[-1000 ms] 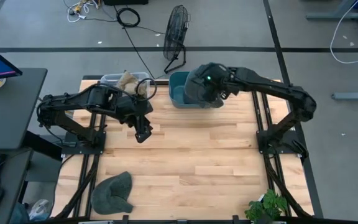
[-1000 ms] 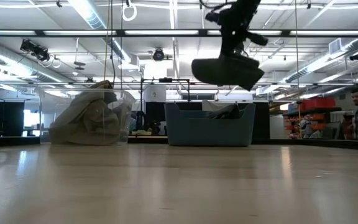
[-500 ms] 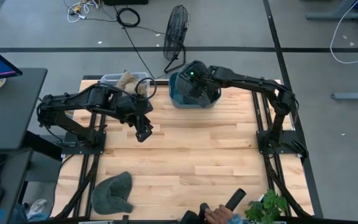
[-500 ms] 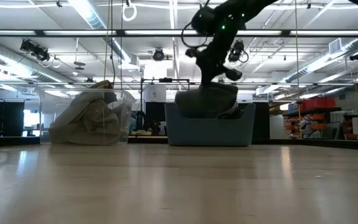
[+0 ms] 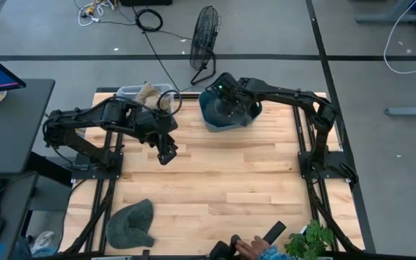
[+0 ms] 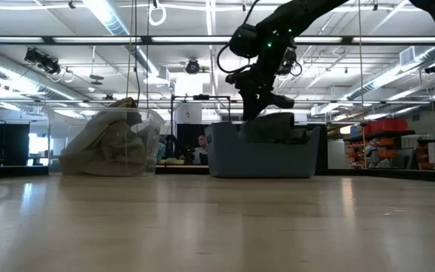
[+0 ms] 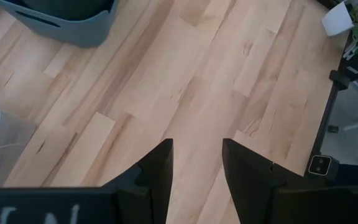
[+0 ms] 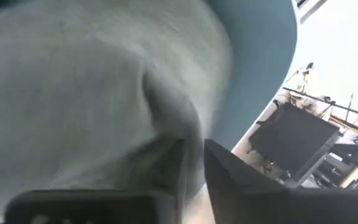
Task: Pick & Place hat
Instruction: Put the right gray cap into the green bin, then put the gray cap into the green bin
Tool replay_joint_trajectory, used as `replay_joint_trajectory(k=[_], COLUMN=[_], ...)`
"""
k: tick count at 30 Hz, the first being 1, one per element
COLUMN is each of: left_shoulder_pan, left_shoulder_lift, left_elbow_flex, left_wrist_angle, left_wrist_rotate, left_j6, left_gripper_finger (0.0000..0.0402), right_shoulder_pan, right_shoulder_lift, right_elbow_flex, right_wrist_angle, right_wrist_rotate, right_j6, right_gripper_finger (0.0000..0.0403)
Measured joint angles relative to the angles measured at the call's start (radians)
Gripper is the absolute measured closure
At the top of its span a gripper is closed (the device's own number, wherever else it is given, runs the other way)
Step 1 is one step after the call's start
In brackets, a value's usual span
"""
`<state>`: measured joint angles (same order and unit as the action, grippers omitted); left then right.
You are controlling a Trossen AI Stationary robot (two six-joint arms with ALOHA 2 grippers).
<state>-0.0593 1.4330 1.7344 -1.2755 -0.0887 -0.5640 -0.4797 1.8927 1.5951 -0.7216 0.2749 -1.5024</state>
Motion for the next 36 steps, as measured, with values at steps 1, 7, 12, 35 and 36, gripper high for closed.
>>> replay_joint_trajectory(k=[1,7,12,35,36], left_shoulder_pan=[0.000,0.000,0.000,-0.517,-0.543], left_shoulder_lift=[0.000,0.000,0.000,0.010,0.010], left_elbow_flex=[0.000,0.000,0.000,-0.370,-0.403], left_wrist_angle=[0.000,0.000,-0.014,-0.076,-0.037], left_wrist_rotate=[0.000,0.000,0.001,0.135,0.145], left_j6=[0.000,-0.006,-0.070,-1.189,-1.219], left_gripper_finger=[0.0259,0.0259,0.0259,0.0259,0.0259], right_shoulder_pan=[0.000,0.014,0.040,0.327,0.337], right_shoulder_lift=[0.000,-0.005,-0.064,-0.346,-0.340], right_elbow_flex=[0.000,0.000,0.000,0.000,0.000], right_wrist_angle=[0.000,-0.011,-0.118,-0.199,-0.199], right_wrist_rotate=[0.014,0.174,0.140,-0.345,-0.345], right_j6=[0.001,0.212,0.556,1.101,1.101], right_gripper_finger=[0.0334,0.0289,0.0272,0.0235,0.0228])
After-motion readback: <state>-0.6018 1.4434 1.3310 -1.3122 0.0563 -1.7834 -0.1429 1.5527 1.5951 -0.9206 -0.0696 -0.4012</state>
